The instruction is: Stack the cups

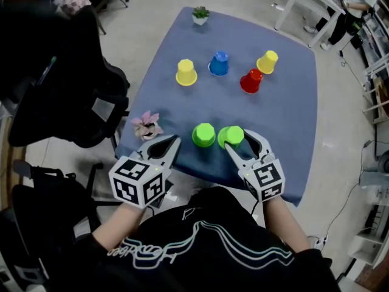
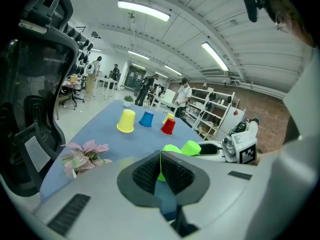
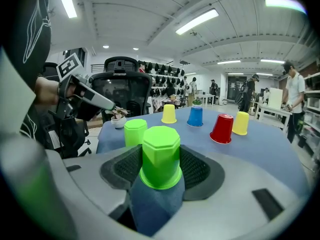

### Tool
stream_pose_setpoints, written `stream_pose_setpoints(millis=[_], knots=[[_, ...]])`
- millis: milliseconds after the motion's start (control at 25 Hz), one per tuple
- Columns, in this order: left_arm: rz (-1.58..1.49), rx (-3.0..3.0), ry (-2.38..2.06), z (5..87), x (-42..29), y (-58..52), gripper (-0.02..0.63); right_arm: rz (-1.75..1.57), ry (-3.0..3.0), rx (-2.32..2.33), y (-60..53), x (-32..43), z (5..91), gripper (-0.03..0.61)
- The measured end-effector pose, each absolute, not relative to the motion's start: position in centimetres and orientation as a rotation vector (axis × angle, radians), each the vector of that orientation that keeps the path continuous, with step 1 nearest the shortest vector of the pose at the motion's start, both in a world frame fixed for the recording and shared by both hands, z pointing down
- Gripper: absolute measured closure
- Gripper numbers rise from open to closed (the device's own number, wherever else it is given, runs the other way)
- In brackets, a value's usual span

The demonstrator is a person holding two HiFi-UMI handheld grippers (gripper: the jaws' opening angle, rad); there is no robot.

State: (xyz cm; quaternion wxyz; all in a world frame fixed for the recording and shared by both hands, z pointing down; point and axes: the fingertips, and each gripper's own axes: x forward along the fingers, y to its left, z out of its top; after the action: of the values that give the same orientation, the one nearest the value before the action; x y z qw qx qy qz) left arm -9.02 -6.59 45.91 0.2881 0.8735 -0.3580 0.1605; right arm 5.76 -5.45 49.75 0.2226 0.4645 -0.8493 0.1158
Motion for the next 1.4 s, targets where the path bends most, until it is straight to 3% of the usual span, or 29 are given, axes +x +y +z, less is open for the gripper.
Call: stream_pose_setpoints(millis=[680,840,1400], knots=[[0.442,2.302,-0.969,47.0,-8.6,-6.2,0.588,0.334,-2.347,1.196,-4.9,5.4,52.0,0.328],[0.442,2.292,-0.968,47.0,-8.2,-6.6,0.588,0.357,-2.378,1.148,-4.6,5.3,52.1,0.271],[0.368,2.282,-1.062,44.2,-8.8,-10.1,0.588,0.348,-2.523,1.038,-8.1,6.6,43.5,0.261]])
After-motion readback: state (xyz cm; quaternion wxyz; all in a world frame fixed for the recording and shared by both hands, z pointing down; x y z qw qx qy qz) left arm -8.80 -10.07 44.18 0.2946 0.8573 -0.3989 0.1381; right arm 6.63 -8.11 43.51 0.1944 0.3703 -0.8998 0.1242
